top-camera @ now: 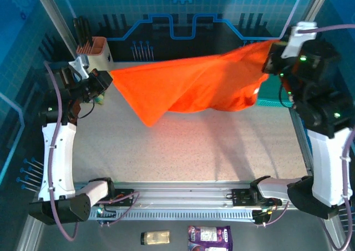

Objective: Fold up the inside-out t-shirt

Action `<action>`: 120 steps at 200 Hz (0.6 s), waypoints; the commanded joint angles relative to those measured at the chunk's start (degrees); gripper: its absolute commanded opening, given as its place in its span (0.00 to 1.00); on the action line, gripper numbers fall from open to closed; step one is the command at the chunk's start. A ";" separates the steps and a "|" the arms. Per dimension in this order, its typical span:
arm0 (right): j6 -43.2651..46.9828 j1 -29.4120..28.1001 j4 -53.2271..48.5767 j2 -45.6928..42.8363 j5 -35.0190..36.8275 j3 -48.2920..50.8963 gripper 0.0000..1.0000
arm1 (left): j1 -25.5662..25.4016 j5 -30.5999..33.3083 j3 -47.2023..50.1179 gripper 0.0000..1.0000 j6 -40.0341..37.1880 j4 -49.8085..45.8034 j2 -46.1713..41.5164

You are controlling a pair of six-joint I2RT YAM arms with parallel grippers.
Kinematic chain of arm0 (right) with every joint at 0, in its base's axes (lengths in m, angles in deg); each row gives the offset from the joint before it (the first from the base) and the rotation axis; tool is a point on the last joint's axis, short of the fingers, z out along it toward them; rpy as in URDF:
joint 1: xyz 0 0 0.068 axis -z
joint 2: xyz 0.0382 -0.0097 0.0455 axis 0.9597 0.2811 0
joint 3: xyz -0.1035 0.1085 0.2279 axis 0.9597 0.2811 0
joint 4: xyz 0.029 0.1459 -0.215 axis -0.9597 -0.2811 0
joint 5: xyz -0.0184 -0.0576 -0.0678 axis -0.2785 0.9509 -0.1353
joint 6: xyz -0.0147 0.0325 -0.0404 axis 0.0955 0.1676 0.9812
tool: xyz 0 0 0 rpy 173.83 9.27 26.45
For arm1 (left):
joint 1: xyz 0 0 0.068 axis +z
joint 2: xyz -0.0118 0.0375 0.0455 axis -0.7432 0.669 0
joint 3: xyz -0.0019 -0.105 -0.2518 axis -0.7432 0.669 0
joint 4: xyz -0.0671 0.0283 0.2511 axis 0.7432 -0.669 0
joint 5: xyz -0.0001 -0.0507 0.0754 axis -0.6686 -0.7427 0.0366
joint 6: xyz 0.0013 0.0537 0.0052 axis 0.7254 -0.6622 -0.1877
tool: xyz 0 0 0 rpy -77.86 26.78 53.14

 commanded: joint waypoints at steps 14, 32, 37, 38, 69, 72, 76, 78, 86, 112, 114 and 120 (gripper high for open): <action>4.03 0.96 4.68 1.61 -0.20 -2.84 0.00 | 0.67 -2.66 -5.54 0.00 2.02 2.57 0.81; 1.14 1.00 5.08 2.00 -4.51 1.87 0.00 | 1.40 -0.60 -19.30 0.00 -0.82 -2.91 3.88; 0.35 0.95 5.17 2.18 -5.49 3.03 0.00 | 1.55 -0.13 -23.18 0.00 -1.82 -4.27 4.92; 0.18 0.95 5.24 2.16 -5.65 3.35 0.00 | 1.58 -0.11 -24.05 0.00 -1.99 -4.49 5.13; -0.96 0.95 7.23 1.57 -6.00 7.83 0.00 | 1.58 1.74 -36.09 0.00 -3.46 -6.71 8.44; -0.76 1.00 7.36 1.45 -5.31 7.69 0.00 | 1.60 1.57 -35.87 0.00 -3.37 -6.67 8.53; -0.45 1.08 7.50 1.23 -4.53 7.56 0.00 | 1.59 1.29 -35.29 0.00 -3.11 -6.42 8.54; -0.31 1.12 7.59 1.07 -4.17 7.44 0.00 | 1.60 0.98 -34.89 0.00 -2.98 -6.17 8.47; 0.20 1.38 7.91 0.42 -3.70 7.08 0.00 | 1.66 -0.36 -32.76 0.00 -2.50 -4.85 8.04; 1.06 1.50 8.82 -1.87 -5.71 6.49 0.00 | 1.64 0.54 -26.43 0.00 -2.56 -0.70 3.55; 1.08 1.48 8.82 -2.12 -5.83 6.49 0.00 | 1.59 0.85 -26.06 0.00 -2.67 -0.32 3.00; 1.20 1.48 8.95 -2.97 -6.31 6.94 0.00 | 1.67 1.99 -24.91 0.00 -3.20 0.61 1.53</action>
